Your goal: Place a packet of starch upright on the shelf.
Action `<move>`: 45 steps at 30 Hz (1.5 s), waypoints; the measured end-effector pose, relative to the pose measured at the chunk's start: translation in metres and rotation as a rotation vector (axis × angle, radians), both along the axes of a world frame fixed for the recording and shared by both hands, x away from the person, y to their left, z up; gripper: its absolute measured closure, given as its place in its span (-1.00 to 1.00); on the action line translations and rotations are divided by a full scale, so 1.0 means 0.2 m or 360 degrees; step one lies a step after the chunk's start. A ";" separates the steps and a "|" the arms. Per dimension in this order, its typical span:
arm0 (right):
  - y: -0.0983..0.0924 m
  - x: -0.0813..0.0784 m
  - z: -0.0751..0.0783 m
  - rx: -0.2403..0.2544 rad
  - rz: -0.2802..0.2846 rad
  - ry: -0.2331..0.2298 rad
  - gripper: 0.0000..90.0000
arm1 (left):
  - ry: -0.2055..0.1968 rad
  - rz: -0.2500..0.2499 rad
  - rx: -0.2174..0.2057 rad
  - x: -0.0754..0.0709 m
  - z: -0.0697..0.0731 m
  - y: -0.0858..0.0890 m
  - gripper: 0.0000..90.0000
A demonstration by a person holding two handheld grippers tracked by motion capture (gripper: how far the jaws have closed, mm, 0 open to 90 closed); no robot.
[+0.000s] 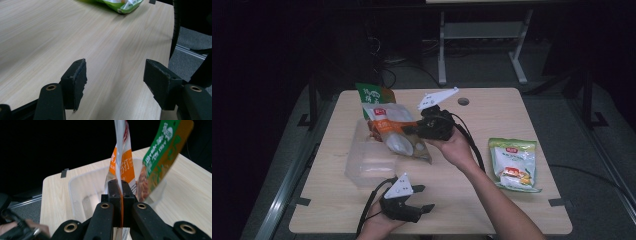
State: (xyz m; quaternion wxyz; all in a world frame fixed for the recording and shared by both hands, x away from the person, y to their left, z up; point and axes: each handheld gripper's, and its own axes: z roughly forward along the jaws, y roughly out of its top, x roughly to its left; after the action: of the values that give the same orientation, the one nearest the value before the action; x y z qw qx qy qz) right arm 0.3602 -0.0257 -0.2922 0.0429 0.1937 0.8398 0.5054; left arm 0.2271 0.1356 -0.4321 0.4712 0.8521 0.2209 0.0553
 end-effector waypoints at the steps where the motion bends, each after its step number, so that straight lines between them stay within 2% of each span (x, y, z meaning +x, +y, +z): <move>1: 0.03 0.01 0.00 0.0007 0.0008 0.0004 1.00 | -0.0006 -0.0005 0.0015 0.00 0.00 0.01 -0.24; 10: 0.22 0.09 -0.01 0.0002 0.0046 0.0009 1.00 | -0.0014 -0.0018 0.0008 -0.01 0.00 0.03 -0.24; 20: 0.43 0.18 -0.14 0.0008 0.0065 0.0077 1.00 | -0.0030 -0.0026 0.0009 -0.02 0.00 0.04 -0.24; 26: 0.48 0.20 -0.20 0.0016 0.0065 0.0125 1.00 | -0.0022 -0.0015 -0.0020 -0.03 0.00 0.04 -0.24; 32: 0.51 0.23 -0.27 0.0006 0.0051 0.0157 1.00 | -0.0011 -0.0019 -0.0011 -0.04 0.00 0.04 -0.24; 40: 0.52 0.25 -0.35 -0.0020 0.0024 0.0202 1.00 | -0.0030 -0.0032 -0.0007 -0.04 0.00 0.04 -0.24; 42: 0.52 0.25 -0.36 -0.0032 0.0015 0.0191 1.00 | -0.0030 -0.0030 -0.0009 -0.04 0.00 0.04 -0.24; 44: 0.52 0.25 -0.35 -0.0025 0.0025 0.0215 0.99 | -0.0032 -0.0030 -0.0010 -0.04 0.00 0.04 -0.24; 45: 0.52 0.25 -0.35 -0.0042 0.0021 0.0199 0.99 | -0.0032 -0.0030 -0.0011 -0.04 0.00 0.04 -0.24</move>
State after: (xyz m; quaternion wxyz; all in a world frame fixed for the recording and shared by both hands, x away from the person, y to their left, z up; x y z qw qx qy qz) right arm 0.4107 0.0790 -0.3623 -0.0104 0.2189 0.8486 0.4816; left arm 0.2197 0.1439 -0.4324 0.4768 0.8520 0.2082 0.0587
